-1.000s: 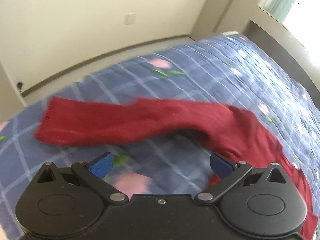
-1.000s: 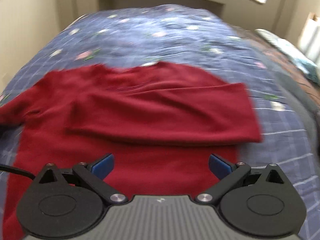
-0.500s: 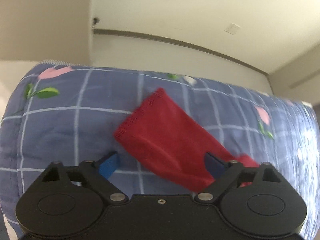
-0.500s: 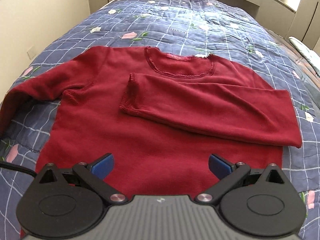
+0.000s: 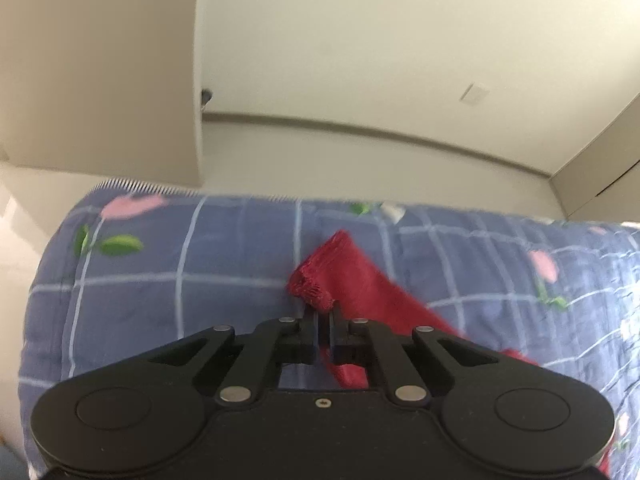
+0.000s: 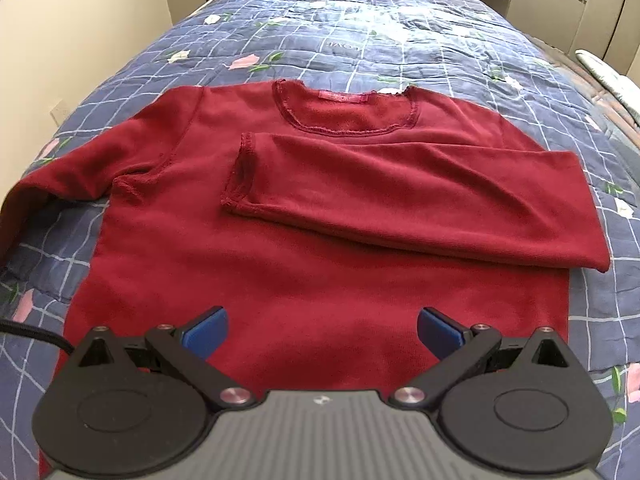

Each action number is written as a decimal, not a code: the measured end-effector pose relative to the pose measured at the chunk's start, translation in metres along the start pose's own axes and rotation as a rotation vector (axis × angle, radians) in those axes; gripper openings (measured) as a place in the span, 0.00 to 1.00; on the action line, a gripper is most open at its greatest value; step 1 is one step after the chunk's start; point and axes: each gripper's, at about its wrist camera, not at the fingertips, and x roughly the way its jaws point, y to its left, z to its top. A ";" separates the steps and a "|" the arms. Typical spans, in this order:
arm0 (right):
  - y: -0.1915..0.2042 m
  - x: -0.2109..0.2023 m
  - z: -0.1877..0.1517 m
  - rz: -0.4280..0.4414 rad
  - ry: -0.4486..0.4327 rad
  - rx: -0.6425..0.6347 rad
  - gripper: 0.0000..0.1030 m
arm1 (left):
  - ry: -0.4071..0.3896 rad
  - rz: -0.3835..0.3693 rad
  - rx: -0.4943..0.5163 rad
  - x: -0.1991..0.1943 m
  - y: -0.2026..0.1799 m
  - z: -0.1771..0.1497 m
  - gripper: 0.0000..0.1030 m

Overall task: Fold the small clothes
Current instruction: 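Grasp the other sleeve cuff with the left gripper and lift it, then carry the held sleeve with the left gripper across the sweater body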

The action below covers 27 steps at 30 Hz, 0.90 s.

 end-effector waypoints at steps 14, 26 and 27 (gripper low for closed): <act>-0.033 -0.001 0.006 0.024 -0.015 0.034 1.00 | -0.421 -0.462 0.373 -0.083 -0.143 0.092 0.03; -0.085 -0.011 0.004 -0.045 -0.067 0.067 1.00 | -0.286 -0.868 0.587 -0.160 -0.231 -0.024 0.04; -0.093 -0.012 0.004 -0.061 -0.077 0.069 1.00 | -0.249 -0.897 0.590 -0.163 -0.237 -0.038 0.04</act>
